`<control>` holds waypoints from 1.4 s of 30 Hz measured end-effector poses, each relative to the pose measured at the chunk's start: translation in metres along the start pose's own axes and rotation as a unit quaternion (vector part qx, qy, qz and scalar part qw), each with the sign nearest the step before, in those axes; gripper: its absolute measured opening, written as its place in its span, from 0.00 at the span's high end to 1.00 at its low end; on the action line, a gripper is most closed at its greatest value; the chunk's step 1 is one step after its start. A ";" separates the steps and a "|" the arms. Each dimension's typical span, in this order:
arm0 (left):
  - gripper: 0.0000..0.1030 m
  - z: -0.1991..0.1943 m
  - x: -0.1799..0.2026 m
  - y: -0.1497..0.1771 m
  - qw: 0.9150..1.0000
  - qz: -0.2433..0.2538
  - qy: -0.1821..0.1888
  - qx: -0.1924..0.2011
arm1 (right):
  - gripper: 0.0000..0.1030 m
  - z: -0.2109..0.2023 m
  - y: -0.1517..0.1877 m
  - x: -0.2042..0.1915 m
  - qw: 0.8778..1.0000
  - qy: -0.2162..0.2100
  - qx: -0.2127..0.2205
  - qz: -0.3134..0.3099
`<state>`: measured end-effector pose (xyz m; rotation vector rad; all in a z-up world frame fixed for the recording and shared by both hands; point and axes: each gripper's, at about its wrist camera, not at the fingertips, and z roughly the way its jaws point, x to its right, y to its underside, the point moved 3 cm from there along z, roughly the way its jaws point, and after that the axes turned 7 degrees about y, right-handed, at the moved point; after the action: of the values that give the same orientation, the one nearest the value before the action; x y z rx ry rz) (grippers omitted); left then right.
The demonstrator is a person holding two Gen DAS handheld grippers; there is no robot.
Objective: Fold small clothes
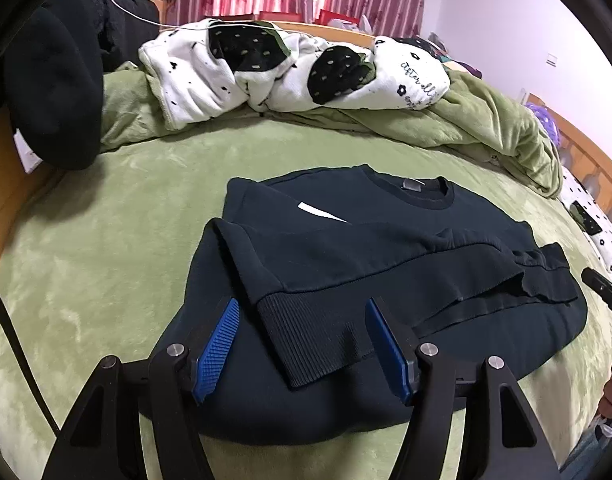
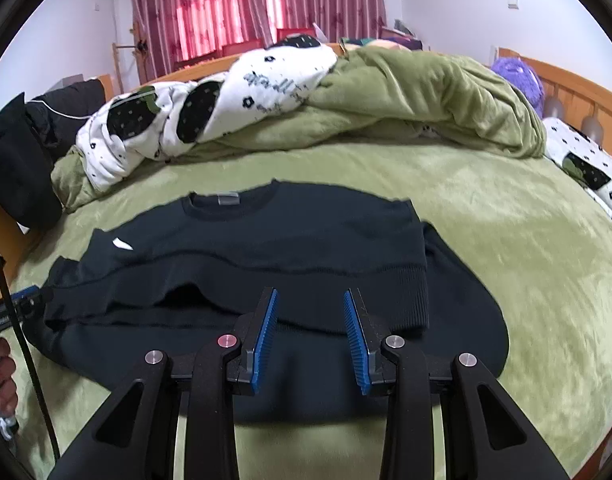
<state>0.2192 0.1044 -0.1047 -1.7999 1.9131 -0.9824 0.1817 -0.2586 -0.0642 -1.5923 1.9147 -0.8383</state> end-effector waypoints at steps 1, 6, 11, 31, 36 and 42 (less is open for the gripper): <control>0.38 -0.002 0.002 0.001 1.000 -0.003 -0.004 0.002 | 0.67 0.000 -0.003 -0.001 1.000 -0.002 0.003 -0.001; 0.38 -0.006 0.010 0.006 1.000 -0.002 -0.028 0.007 | 0.67 0.004 0.002 0.005 0.999 -0.032 0.006 -0.004; 0.38 -0.004 0.013 0.024 0.999 0.005 -0.050 0.001 | 0.67 0.008 0.010 0.029 0.999 -0.035 -0.008 0.008; 0.28 0.049 0.031 0.052 0.998 0.023 -0.059 -0.026 | 0.78 0.071 0.049 0.052 0.995 -0.051 -0.078 -0.030; 0.28 0.056 0.028 0.040 0.998 0.013 -0.051 -0.023 | 0.78 0.083 0.045 0.055 0.994 -0.055 -0.093 0.000; 0.30 0.070 0.024 0.014 0.998 0.015 -0.062 -0.020 | 0.77 0.092 0.024 0.053 0.993 -0.051 -0.100 0.020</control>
<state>0.2520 0.0628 -0.1580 -1.8050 1.8901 -0.8073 0.2223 -0.3208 -0.1445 -1.6714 2.0012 -0.5499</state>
